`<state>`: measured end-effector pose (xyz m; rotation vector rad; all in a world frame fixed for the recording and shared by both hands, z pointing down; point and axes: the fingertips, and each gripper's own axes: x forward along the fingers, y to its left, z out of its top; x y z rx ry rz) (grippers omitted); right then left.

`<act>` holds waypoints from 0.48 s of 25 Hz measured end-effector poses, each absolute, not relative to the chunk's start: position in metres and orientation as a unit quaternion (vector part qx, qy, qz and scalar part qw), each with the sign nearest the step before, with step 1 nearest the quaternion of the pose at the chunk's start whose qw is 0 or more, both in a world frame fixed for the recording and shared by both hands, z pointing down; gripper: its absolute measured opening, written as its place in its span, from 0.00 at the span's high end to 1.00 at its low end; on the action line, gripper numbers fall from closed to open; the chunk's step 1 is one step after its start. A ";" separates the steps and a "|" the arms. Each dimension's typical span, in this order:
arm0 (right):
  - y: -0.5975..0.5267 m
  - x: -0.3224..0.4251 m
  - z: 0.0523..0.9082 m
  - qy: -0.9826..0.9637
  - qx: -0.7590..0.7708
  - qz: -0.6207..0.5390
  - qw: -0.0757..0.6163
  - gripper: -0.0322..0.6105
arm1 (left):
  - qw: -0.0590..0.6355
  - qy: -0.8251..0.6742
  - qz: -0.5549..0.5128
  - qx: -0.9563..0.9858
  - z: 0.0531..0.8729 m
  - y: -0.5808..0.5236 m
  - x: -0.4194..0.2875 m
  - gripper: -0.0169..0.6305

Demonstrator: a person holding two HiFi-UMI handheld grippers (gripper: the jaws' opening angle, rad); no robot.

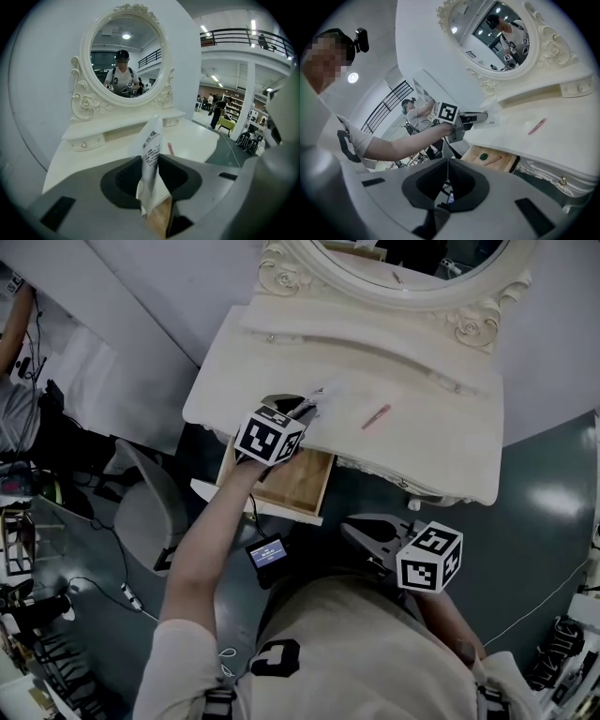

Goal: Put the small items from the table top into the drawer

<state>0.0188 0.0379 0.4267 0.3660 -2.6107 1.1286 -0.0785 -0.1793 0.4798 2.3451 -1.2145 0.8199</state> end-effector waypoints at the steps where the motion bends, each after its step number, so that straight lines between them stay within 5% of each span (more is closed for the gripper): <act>1: 0.039 0.016 0.427 -0.902 0.125 0.389 0.137 0.90 | 0.185 -0.431 0.291 0.834 0.479 -0.177 -0.081 0.72; 12: 0.045 -0.006 0.427 -0.905 0.118 0.382 0.144 0.90 | 0.175 -0.433 0.282 0.838 0.471 -0.151 -0.109 0.72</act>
